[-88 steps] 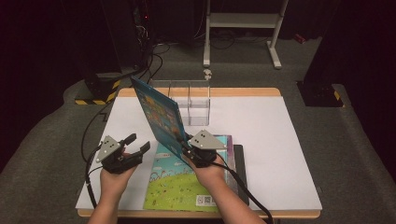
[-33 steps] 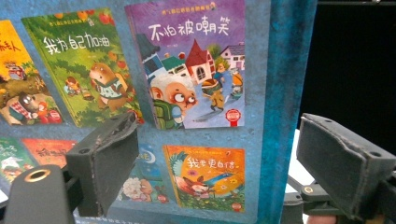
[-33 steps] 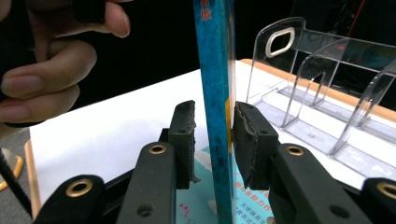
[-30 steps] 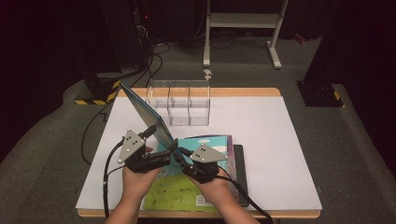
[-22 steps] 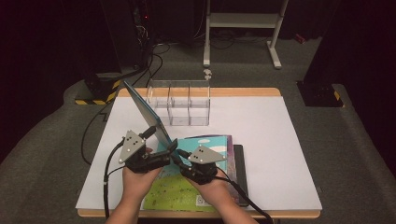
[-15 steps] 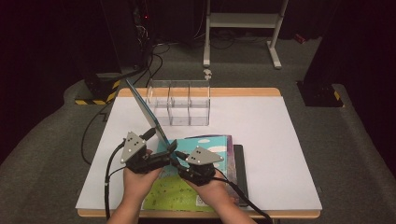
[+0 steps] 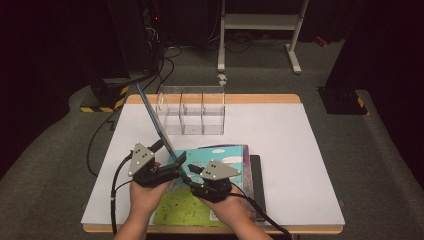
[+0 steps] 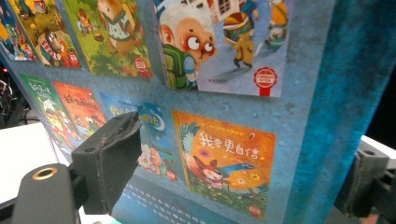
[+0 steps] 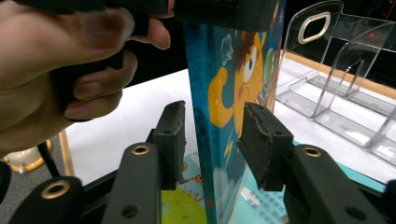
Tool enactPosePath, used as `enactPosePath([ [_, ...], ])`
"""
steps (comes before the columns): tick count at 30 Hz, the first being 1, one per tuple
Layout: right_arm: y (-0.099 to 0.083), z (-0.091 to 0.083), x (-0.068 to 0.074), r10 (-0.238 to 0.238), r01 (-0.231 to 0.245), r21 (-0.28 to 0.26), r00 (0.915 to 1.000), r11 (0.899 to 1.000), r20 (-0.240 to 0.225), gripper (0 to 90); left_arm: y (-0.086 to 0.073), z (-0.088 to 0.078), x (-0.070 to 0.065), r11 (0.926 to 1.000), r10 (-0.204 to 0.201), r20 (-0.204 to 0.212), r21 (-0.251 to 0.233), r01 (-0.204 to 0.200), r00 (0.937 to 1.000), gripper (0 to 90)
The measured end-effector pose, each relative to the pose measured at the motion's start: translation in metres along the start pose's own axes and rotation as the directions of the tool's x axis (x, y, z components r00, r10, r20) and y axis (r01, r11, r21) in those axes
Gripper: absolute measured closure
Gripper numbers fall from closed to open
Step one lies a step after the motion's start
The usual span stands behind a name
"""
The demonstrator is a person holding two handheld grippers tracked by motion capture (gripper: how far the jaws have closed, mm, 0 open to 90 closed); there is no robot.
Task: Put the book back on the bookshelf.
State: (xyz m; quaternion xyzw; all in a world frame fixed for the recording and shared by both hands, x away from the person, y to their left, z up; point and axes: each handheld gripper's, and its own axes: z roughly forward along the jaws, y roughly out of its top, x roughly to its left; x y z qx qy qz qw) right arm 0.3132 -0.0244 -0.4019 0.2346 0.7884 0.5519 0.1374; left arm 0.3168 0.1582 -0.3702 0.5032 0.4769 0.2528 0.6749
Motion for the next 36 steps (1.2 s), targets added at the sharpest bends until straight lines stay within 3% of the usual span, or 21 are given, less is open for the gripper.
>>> enactPosePath([
  [4,-0.003,-0.016,-0.002,-0.017,0.017,0.002,0.9996,1.0,0.021,56.2,0.0,-0.001,0.0,1.0,0.007,0.0,0.0,-0.007,1.0,15.9],
  [5,-0.005,-0.027,-0.006,-0.03,0.031,-0.007,0.9978,1.0,0.059,55.5,0.0,-0.001,0.0,1.0,0.006,0.0,-0.003,-0.006,1.0,16.1],
  [6,-0.005,-0.027,-0.006,-0.03,0.031,-0.007,0.9978,1.0,0.059,55.5,0.0,-0.001,0.0,1.0,0.006,0.0,-0.003,-0.006,1.0,16.4],
  [8,-0.008,-0.04,-0.014,-0.037,0.04,-0.021,0.9927,0.999,0.115,54.4,0.0,-0.003,0.001,0.9998,0.017,0.0,-0.001,-0.017,0.9998,16.6],
  [10,-0.013,-0.053,-0.026,-0.06,0.067,-0.027,0.9751,0.997,0.213,53.8,0.0,-0.003,0.001,0.9999,0.017,0.002,-0.001,-0.017,0.9999,16.9],
  [11,-0.02,-0.063,-0.041,-0.038,0.047,-0.029,0.9625,0.998,0.269,52.6,0.0,-0.003,0.001,0.9998,0.018,0.001,0.0,-0.018,0.9998,17.0],
  [13,-0.03,-0.074,-0.059,-0.012,0.02,-0.02,0.9442,1.0,0.329,51.8,0.0,-0.004,0.002,0.9998,0.02,0.001,0.001,-0.02,0.9998,17.0],
  [14,-0.03,-0.074,-0.059,-0.012,0.02,-0.02,0.9442,1.0,0.329,51.8,0.0,-0.004,0.002,0.9998,0.02,0.001,0.001,-0.02,0.9998,17.2],
  [18,-0.047,-0.093,-0.085,0.061,-0.045,-0.05,0.9125,0.998,0.405,51.6,0.0,-0.006,0.003,0.9996,0.029,0.002,0.005,-0.029,0.9996,18.2],
  [19,-0.053,-0.1,-0.093,0.087,-0.063,-0.07,0.8994,0.996,0.428,51.6,0.0,-0.006,0.003,0.9994,0.033,0.002,0.006,-0.033,0.9995,18.8],
  [20,-0.053,-0.1,-0.093,0.087,-0.063,-0.07,0.8994,0.996,0.428,51.6,0.0,-0.006,0.003,0.9994,0.034,0.001,0.005,-0.034,0.9994,18.8],
  [21,-0.06,-0.109,-0.099,0.097,-0.053,-0.108,0.8844,0.993,0.457,52.0,0.0,-0.007,0.003,0.9993,0.037,0.0,0.008,-0.037,0.9993,19.4],
  [22,-0.06,-0.109,-0.099,0.097,-0.053,-0.108,0.8844,0.993,0.457,52.0,0.0,-0.007,0.003,0.9993,0.037,0.0,0.008,-0.037,0.9993,19.7],
  [23,-0.066,-0.114,-0.102,0.106,-0.051,-0.128,0.874,0.99,0.474,52.5,0.001,-0.007,0.003,0.9993,0.037,0.0,0.008,-0.037,0.9993,19.7],
  [24,-0.075,-0.119,-0.111,0.129,-0.078,-0.123,0.8614,0.989,0.491,52.5,0.001,-0.008,0.003,0.9991,0.041,0.001,0.01,-0.041,0.9992,20.6],
  [25,-0.075,-0.119,-0.111,0.129,-0.078,-0.123,0.8614,0.989,0.491,52.5,0.001,-0.008,0.003,0.999,0.043,0.001,0.01,-0.043,0.9991,20.6],
  [27,-0.087,-0.124,-0.117,0.139,-0.093,-0.115,0.8421,0.989,0.521,52.5,0.001,-0.01,0.005,0.9989,0.045,0.0,0.009,-0.045,0.999,22.1],
  [31,-0.094,-0.122,-0.122,0.15,-0.113,-0.102,0.8362,0.988,0.528,52.5,0.001,-0.011,0.006,0.9989,0.046,-0.003,0.011,-0.046,0.9989,23.6],
  [36,-0.097,-0.123,-0.126,0.193,-0.15,-0.124,0.8398,0.981,0.507,52.5,0.002,-0.013,0.006,0.9988,0.049,-0.01,0.008,-0.049,0.9987,26.0],
])
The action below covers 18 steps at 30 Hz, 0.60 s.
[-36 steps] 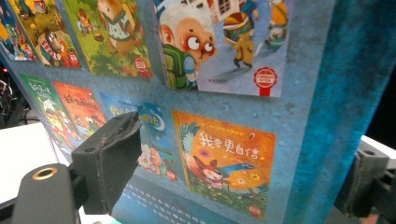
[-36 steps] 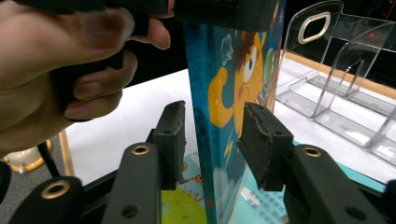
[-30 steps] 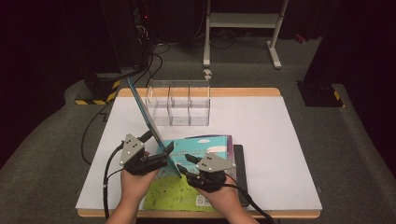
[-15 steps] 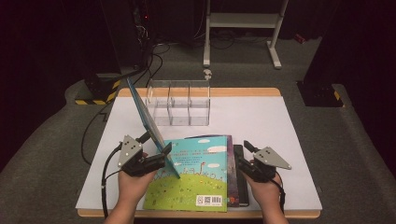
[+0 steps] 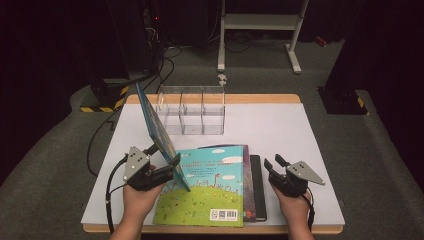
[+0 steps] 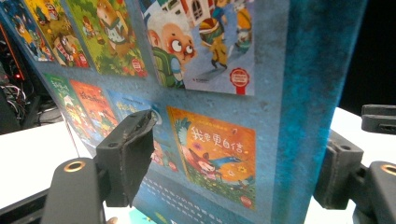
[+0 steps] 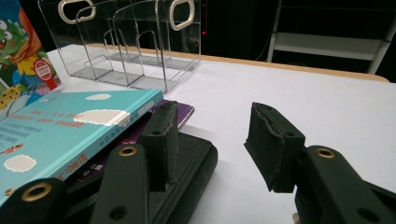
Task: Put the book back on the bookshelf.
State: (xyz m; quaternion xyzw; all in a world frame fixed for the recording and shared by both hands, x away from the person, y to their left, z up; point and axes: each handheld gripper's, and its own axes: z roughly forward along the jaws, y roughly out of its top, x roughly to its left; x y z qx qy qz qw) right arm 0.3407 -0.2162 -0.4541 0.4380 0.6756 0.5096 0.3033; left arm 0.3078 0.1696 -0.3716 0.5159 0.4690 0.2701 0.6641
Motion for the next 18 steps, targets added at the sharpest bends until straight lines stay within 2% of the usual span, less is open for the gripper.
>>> enactPosePath([
  [8,-0.003,0.001,0.001,0.006,-0.006,0.008,1.0,1.0,0.002,52.7,0.0,-0.006,0.005,0.9998,0.018,-0.004,0.009,-0.018,0.9998,29.2],
  [15,-0.006,0.003,-0.001,0.019,-0.019,0.017,0.9998,1.0,0.002,52.9,0.002,-0.01,0.009,0.9998,0.019,-0.023,0.011,-0.018,0.9996,30.6],
  [18,-0.006,0.004,-0.001,0.02,-0.02,0.018,0.9998,1.0,0.002,52.9,0.003,-0.011,0.011,0.9993,0.034,-0.035,0.014,-0.033,0.9988,31.7],
])
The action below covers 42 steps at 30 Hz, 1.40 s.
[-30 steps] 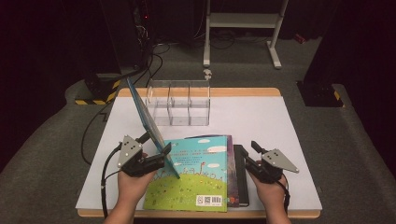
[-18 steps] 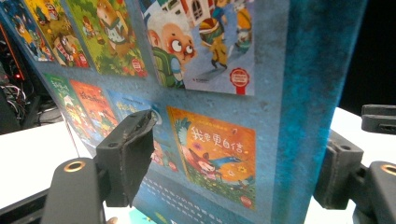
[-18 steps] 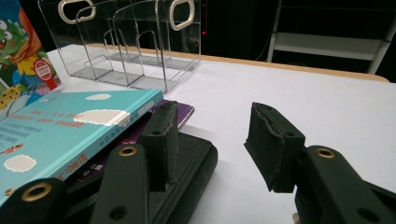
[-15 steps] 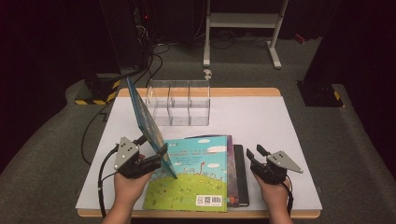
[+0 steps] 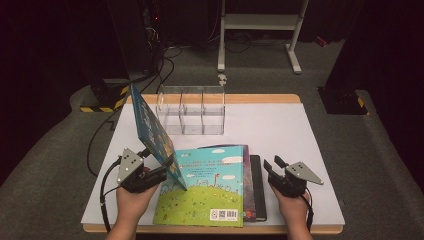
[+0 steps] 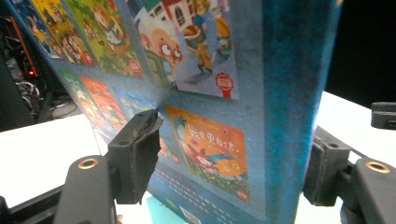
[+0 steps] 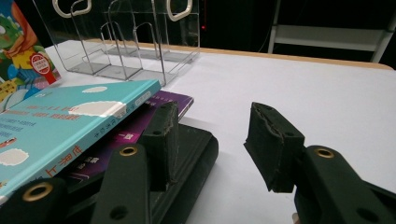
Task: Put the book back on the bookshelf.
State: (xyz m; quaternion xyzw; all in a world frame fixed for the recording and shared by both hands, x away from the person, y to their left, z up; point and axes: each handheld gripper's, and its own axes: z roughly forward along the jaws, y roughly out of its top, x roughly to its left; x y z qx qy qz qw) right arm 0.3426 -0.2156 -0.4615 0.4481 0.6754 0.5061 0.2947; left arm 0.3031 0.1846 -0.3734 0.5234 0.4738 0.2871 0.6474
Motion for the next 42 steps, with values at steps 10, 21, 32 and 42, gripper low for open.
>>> enactPosePath([
  [10,-0.001,0.0,0.001,0.0,0.0,0.002,1.0,1.0,-0.006,52.8,0.001,-0.004,-0.001,0.9993,0.035,-0.042,-0.013,-0.035,0.9985,40.6],
  [21,-0.001,0.001,0.003,0.002,-0.002,0.001,1.0,1.0,-0.006,52.9,0.002,-0.005,0.001,0.9997,0.024,-0.048,-0.006,-0.024,0.9986,44.8],
  [32,-0.001,0.001,0.002,0.009,-0.009,-0.001,0.9999,1.0,-0.007,53.1,0.005,-0.01,0.008,0.9999,-0.011,-0.034,0.006,0.011,0.9994,53.0],
  [42,-0.001,0.003,0.004,0.012,-0.012,0.002,0.9998,1.0,-0.012,53.1,0.006,-0.016,0.015,1.0,-0.007,-0.051,0.005,0.007,0.9987,57.3],
])
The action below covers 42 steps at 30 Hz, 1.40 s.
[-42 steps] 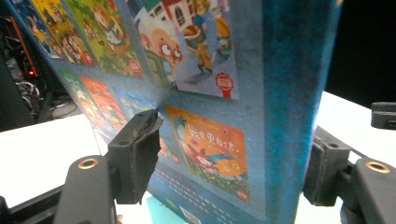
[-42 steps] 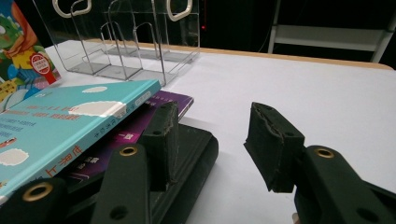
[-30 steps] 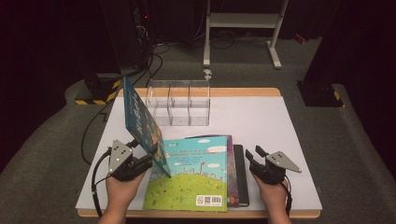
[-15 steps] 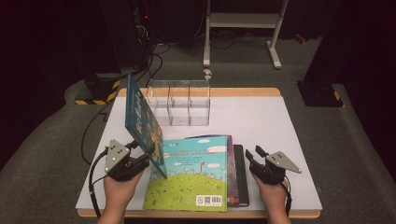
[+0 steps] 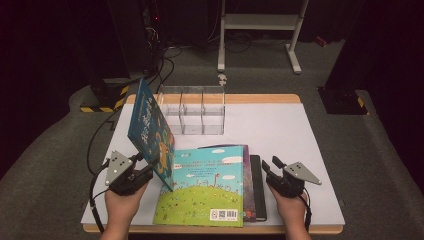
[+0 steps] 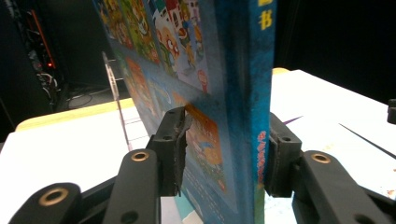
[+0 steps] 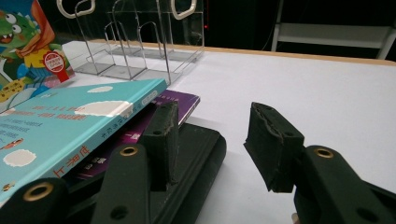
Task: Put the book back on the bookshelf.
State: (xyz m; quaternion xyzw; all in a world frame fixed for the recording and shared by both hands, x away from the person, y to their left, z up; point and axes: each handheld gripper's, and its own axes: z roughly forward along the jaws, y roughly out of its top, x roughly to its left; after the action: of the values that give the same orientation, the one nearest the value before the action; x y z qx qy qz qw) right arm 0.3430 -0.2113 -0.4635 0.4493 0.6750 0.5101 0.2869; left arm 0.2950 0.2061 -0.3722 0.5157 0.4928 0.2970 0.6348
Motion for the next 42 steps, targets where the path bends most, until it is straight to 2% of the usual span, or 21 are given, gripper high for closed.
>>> enactPosePath([
  [15,-0.001,0.002,0.002,0.003,-0.003,0.006,1.0,1.0,-0.002,53.1,0.005,-0.008,0.015,0.9999,0.004,-0.062,-0.015,-0.005,0.998,65.0],
  [24,0.0,0.002,0.002,0.005,-0.005,0.001,1.0,1.0,-0.003,53.1,0.008,-0.01,0.021,0.9995,0.001,-0.096,-0.033,-0.004,0.9954,75.6],
  [25,0.0,0.002,0.002,0.003,-0.003,0.002,1.0,1.0,-0.004,53.1,0.008,-0.01,0.023,0.9991,-0.004,-0.105,-0.041,0.0,0.9944,78.9],
  [26,0.0,0.002,0.002,0.002,-0.002,0.001,1.0,1.0,-0.003,53.2,0.009,-0.011,0.025,0.9991,-0.016,-0.095,-0.04,0.012,0.9954,80.7],
  [28,0.0,0.002,0.002,0.004,-0.004,0.001,1.0,1.0,-0.002,53.2,0.008,-0.011,0.025,0.9992,-0.008,-0.082,-0.04,0.005,0.9966,82.1],
  [36,0.0,0.0,0.001,0.003,-0.003,-0.002,1.0,1.0,0.0,53.3,0.005,-0.013,0.025,0.9979,-0.015,-0.079,-0.064,0.01,0.9967,82.5],
  [42,-0.001,0.001,0.001,0.006,-0.006,0.0,1.0,1.0,0.002,53.4,0.005,-0.016,0.029,0.9977,0.003,-0.079,-0.068,-0.009,0.9968,82.7],
])
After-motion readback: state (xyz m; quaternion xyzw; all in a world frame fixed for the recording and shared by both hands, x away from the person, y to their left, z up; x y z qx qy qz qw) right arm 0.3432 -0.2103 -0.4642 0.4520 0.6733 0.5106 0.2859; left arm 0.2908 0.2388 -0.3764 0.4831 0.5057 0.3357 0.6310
